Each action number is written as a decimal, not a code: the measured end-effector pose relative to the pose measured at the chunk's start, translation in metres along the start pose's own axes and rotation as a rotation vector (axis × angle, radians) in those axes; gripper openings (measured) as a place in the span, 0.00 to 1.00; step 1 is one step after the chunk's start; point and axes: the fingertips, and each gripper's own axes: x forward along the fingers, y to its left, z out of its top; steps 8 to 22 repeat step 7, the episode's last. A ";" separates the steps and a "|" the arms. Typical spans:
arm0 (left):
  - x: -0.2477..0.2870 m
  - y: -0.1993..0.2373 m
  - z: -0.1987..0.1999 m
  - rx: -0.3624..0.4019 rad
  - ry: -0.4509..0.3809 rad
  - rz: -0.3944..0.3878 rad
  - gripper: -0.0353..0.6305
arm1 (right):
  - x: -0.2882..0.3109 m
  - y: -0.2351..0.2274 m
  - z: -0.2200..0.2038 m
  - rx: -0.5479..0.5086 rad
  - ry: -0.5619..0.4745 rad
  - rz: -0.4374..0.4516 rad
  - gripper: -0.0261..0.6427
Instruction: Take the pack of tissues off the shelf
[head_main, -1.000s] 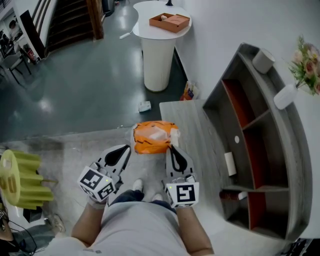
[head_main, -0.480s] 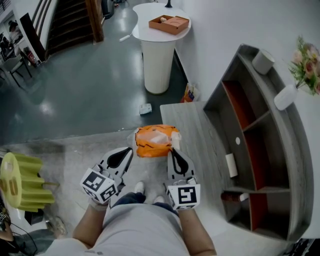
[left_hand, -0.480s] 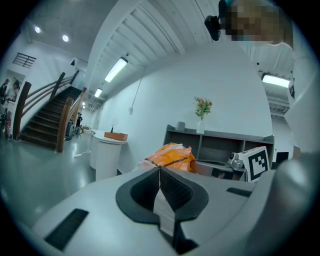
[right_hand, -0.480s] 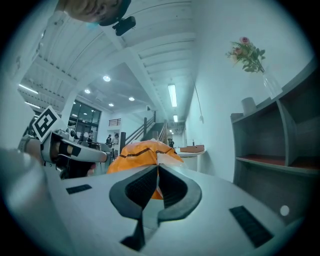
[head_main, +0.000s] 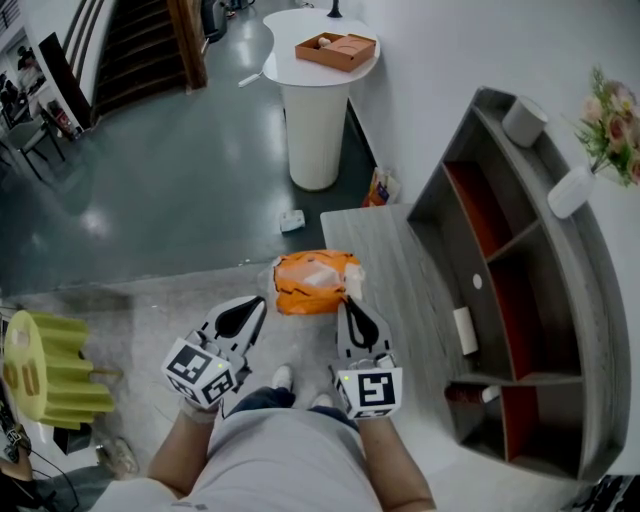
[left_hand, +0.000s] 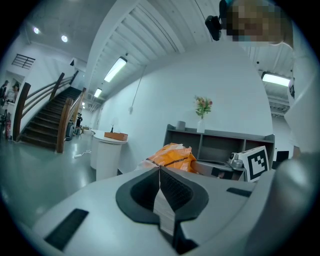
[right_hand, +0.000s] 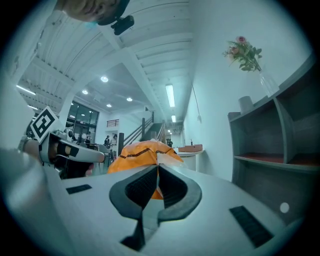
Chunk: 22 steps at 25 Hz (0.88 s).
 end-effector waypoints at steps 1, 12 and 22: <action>0.000 0.000 0.000 0.000 0.000 0.001 0.08 | 0.000 -0.001 0.000 0.001 -0.001 -0.002 0.07; 0.004 -0.002 0.001 0.001 0.001 -0.002 0.08 | -0.001 -0.005 0.001 0.009 -0.013 -0.009 0.07; 0.004 -0.002 0.001 0.001 0.001 -0.002 0.08 | -0.001 -0.005 0.001 0.009 -0.013 -0.009 0.07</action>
